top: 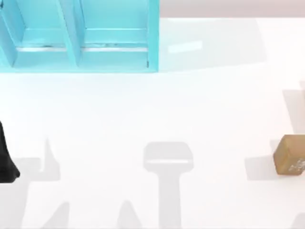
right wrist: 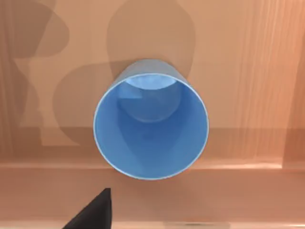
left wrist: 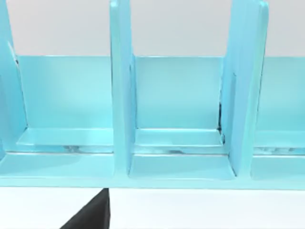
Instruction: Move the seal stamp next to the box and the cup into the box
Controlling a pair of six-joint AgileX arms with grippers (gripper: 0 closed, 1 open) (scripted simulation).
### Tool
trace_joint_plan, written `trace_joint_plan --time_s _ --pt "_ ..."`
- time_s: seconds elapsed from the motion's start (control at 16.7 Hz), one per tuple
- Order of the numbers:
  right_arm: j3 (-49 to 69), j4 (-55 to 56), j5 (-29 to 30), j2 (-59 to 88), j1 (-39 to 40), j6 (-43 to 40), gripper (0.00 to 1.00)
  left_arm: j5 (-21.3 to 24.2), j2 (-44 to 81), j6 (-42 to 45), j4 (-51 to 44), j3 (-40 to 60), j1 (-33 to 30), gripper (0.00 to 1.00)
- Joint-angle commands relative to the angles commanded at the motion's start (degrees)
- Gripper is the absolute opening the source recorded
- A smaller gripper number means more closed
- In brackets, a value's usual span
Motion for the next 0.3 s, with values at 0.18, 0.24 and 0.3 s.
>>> trace_joint_plan --time_s 0.18,0.24,0.3 --pt "3.1 -4.64 -0.81 0.12 -0.15 0.19 1.0 0.0 0.0 0.0 0.0 0.0 0.0 1.0" --pt "3.48 -5.44 -1.08 0.21 -0.19 0.26 1.0 0.0 0.0 0.0 0.0 0.0 0.0 1.0" --pt "3.58 -5.67 -1.17 0.23 -0.2 0.28 1.0 0.0 0.0 0.0 0.0 0.0 0.0 1.0"
